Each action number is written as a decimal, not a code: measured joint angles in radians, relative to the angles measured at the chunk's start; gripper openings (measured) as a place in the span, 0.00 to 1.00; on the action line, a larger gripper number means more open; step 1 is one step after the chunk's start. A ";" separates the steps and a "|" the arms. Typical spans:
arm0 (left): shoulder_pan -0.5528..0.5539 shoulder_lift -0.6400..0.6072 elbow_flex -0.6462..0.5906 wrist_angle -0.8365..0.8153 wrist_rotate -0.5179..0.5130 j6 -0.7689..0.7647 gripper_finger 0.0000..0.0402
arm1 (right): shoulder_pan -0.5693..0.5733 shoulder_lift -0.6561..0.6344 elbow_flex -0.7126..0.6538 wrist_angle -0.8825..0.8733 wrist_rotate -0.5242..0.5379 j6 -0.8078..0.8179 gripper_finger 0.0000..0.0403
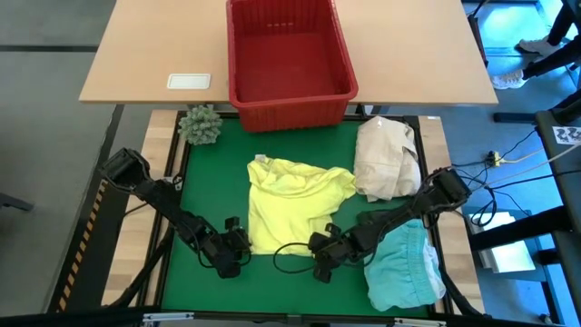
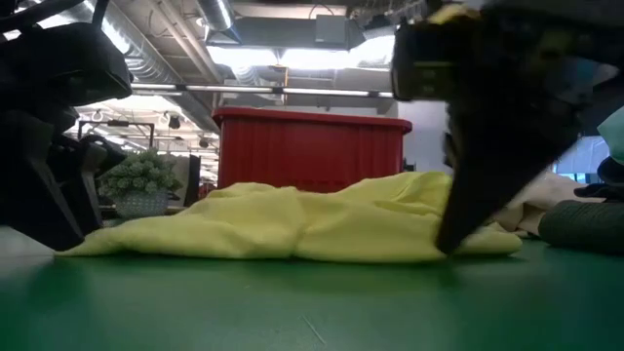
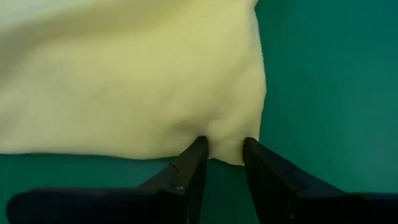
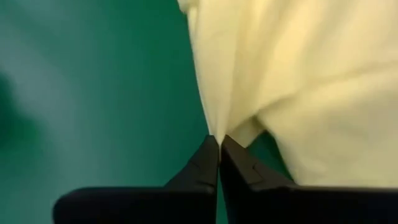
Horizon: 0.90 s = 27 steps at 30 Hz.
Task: Fold Laundry from Bin
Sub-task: Fold the yellow shirt
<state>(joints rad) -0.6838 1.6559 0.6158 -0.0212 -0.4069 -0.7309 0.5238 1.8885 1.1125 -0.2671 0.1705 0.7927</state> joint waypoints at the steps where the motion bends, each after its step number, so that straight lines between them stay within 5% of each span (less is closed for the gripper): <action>1: 0.000 0.000 0.001 -0.006 0.002 -0.006 0.26 | 0.001 0.000 0.000 -0.022 -0.008 0.013 0.02; 16: 0.000 -0.002 0.003 -0.048 0.025 -0.048 0.26 | 0.041 -0.026 0.002 -0.173 -0.102 0.063 0.00; 27: -0.031 -0.043 0.054 -0.112 0.119 0.038 0.26 | 0.041 -0.034 0.000 -0.028 -0.178 0.003 0.09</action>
<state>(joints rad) -0.7144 1.6129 0.6700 -0.1334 -0.2879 -0.6926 0.5647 1.8545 1.1129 -0.2950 -0.0078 0.7961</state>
